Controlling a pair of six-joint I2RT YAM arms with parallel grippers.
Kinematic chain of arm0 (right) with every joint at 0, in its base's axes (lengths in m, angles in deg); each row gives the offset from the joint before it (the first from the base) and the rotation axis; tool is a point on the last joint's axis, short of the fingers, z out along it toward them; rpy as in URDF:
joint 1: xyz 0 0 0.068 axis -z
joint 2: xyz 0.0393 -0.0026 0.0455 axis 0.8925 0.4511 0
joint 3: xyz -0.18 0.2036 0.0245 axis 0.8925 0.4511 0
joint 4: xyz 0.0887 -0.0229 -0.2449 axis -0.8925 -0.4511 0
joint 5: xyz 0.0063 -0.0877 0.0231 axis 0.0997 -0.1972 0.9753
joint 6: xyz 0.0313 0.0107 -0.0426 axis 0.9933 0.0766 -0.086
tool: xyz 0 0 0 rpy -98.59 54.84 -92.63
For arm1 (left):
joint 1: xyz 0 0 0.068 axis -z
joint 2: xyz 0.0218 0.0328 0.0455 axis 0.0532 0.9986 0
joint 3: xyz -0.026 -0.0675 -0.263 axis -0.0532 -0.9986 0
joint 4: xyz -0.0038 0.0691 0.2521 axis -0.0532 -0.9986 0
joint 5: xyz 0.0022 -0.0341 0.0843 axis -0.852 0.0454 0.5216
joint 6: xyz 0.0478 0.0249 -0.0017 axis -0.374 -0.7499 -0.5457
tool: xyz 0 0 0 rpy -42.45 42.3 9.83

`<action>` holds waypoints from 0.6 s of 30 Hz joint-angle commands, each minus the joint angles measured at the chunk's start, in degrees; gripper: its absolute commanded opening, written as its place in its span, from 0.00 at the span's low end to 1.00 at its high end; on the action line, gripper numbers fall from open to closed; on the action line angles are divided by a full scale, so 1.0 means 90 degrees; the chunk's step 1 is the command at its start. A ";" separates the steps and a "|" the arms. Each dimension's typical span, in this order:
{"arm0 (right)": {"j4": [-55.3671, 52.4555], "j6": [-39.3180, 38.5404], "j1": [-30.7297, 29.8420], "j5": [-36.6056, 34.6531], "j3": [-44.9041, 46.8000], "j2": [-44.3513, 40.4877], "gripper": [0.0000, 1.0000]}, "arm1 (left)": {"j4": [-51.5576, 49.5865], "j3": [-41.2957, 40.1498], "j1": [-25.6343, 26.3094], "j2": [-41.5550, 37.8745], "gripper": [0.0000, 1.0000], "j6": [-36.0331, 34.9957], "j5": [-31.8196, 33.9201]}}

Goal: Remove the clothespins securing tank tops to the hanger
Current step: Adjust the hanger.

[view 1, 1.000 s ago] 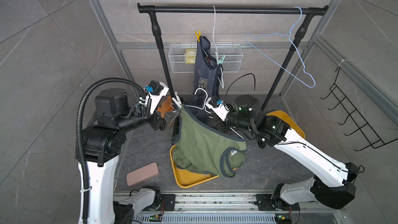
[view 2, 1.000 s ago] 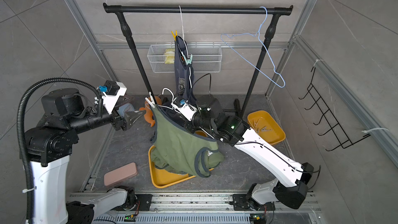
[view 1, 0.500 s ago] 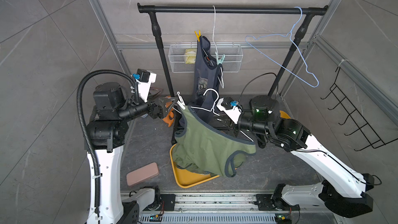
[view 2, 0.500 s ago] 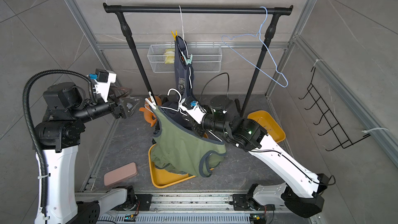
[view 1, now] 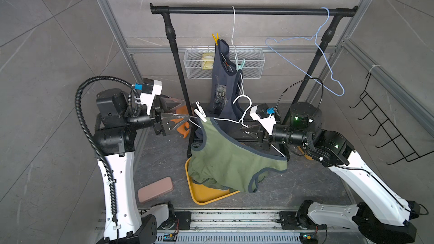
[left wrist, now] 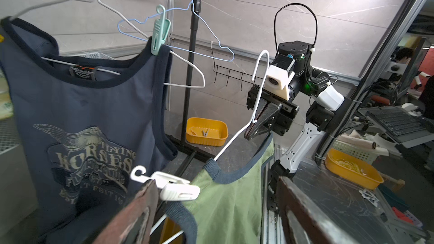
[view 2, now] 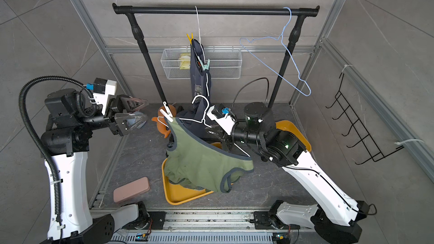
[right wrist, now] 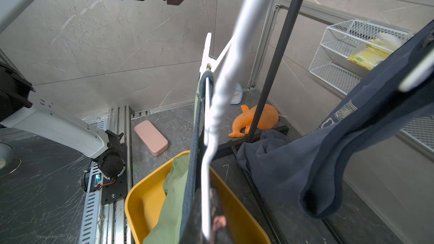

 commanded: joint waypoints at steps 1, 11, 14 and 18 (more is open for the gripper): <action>0.0227 0.0245 0.0070 0.0584 -0.0075 -0.0231 0.00 | 0.1576 -0.0248 -0.0332 0.0131 0.81 0.0995 -0.1490; 0.0433 0.0420 0.0081 0.1325 -0.0610 0.0121 0.00 | 0.1346 -0.0586 -0.0357 0.0008 0.82 0.0594 -0.1718; 0.0467 0.0458 0.0076 0.1476 -0.0837 0.0325 0.00 | 0.1336 -0.0715 -0.0352 -0.0026 0.83 0.0523 -0.1733; 0.0513 0.0473 0.0085 0.1523 -0.1072 0.0618 0.00 | 0.1281 -0.0747 -0.0318 -0.0062 0.83 0.0456 -0.1728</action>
